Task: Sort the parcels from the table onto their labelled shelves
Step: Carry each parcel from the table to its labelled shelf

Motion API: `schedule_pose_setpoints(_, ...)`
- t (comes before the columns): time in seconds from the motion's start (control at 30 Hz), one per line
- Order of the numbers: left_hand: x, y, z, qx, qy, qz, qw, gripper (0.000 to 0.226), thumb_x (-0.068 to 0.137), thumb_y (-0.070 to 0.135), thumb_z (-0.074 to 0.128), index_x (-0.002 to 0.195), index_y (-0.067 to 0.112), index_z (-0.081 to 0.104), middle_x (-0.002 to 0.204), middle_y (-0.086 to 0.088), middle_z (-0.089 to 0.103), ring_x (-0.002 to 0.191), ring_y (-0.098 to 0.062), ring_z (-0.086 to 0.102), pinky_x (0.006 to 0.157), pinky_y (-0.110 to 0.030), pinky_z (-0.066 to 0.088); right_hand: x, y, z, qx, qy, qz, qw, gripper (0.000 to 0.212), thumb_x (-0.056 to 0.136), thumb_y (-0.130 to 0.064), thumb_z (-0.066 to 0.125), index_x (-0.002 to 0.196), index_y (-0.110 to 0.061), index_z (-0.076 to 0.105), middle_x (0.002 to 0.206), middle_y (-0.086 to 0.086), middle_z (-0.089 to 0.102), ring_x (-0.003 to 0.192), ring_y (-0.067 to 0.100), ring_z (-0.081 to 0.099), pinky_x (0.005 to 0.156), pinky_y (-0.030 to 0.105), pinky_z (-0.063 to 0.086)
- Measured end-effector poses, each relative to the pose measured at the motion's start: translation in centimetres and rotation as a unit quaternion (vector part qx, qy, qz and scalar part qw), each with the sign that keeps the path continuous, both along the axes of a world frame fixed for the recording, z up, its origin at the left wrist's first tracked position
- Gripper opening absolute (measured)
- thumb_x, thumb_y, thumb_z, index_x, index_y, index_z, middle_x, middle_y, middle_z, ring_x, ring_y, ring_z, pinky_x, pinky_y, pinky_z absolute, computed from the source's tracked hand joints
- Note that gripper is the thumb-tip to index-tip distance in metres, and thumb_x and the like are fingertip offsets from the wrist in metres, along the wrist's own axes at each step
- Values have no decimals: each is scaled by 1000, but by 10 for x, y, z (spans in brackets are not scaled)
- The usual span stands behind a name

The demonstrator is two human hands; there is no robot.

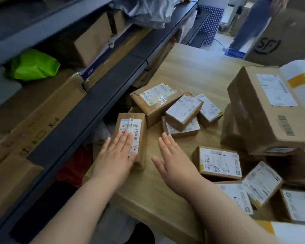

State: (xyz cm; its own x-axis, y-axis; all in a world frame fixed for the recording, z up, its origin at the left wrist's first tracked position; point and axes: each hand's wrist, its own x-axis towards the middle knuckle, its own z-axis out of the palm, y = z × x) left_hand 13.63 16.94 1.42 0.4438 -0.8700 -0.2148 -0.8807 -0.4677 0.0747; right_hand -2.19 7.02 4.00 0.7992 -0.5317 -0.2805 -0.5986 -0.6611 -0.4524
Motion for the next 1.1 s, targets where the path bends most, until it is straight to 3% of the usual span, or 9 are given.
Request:
schedule_pose_setpoints(0.2, 54, -2, -21, 36, 33, 72, 996, 68, 100, 48, 17, 149, 15, -17, 159, -4, -16, 146, -15, -14, 119, -35, -4, 52, 6, -23, 72, 16, -26, 997, 65, 100, -46, 27, 151, -17, 0, 159, -1, -9, 144, 9, -13, 105, 19, -10)
schedule_pose_setpoints(0.3, 59, -5, -37, 64, 111, 128, 983, 69, 100, 49, 20, 152, 14, -9, 160, -9, 8, 147, -24, 12, 119, -38, 14, 65, 9, -38, 114, 20, -56, 992, 67, 101, -42, 31, 151, -13, -3, 159, 3, -8, 145, 12, -11, 107, 19, -8)
schedule_pose_setpoints(0.4, 55, -7, -48, 52, 227, 183, 955, 66, 98, 50, 27, 153, 19, 7, 146, -14, 43, 127, -34, 46, 102, -42, 39, 73, 16, -49, 194, 4, -96, 976, 74, 99, -37, 39, 151, -11, -8, 160, 6, 0, 146, 18, 4, 115, 26, 7)
schedule_pose_setpoints(0.5, 49, -6, -45, -6, 271, 202, 941, 56, 98, 45, 37, 147, 20, 28, 133, -9, 55, 116, -29, 55, 93, -38, 46, 71, 17, -51, 212, -35, -135, 967, 78, 94, -34, 48, 152, -16, -2, 158, 5, 19, 140, 20, 30, 112, 34, 30)
schedule_pose_setpoints(0.6, 37, -2, -32, -57, 293, 195, 934, 41, 98, 41, 41, 134, 22, 46, 120, 0, 62, 101, -17, 58, 79, -28, 44, 61, 16, -39, 175, -81, -143, 971, 78, 91, -33, 53, 152, -21, 6, 157, -1, 22, 141, 15, 28, 113, 35, 31)
schedule_pose_setpoints(0.77, -3, 17, 2, -180, 303, 196, 915, 29, 97, 39, 44, 124, 31, 50, 99, 19, 60, 92, -7, 58, 65, -16, 38, 29, 19, 0, 164, -176, -150, 959, 74, 89, -25, 59, 150, -27, 16, 152, -11, 31, 139, 4, 28, 113, 32, 30)
schedule_pose_setpoints(0.93, -60, 52, 43, -323, 348, 212, 854, 45, 95, 38, 50, 138, 42, 38, 122, 25, 53, 113, 4, 50, 90, -20, 44, -21, 43, 39, 229, -284, -165, 916, 68, 89, -14, 61, 144, -34, 27, 120, -41, 39, 107, -30, 39, 86, -2, 36)
schedule_pose_setpoints(1.0, -85, 69, 59, -360, 371, 211, 830, 55, 92, 46, 51, 142, 50, 28, 139, 16, 39, 117, 20, 36, 90, -4, 35, -44, 55, 49, 259, -317, -162, 898, 67, 89, -15, 62, 143, -36, 29, 130, -32, 44, 116, -24, 39, 94, 4, 38)
schedule_pose_setpoints(1.1, -125, 97, 82, -382, 406, 248, 792, 72, 78, 60, 49, 142, 59, 15, 144, 14, 21, 97, 38, 26, 73, 2, 31, -76, 75, 64, 282, -349, -134, 884, 65, 89, -16, 62, 142, -35, 31, 139, -21, 46, 127, -10, 39, 107, 22, 38)
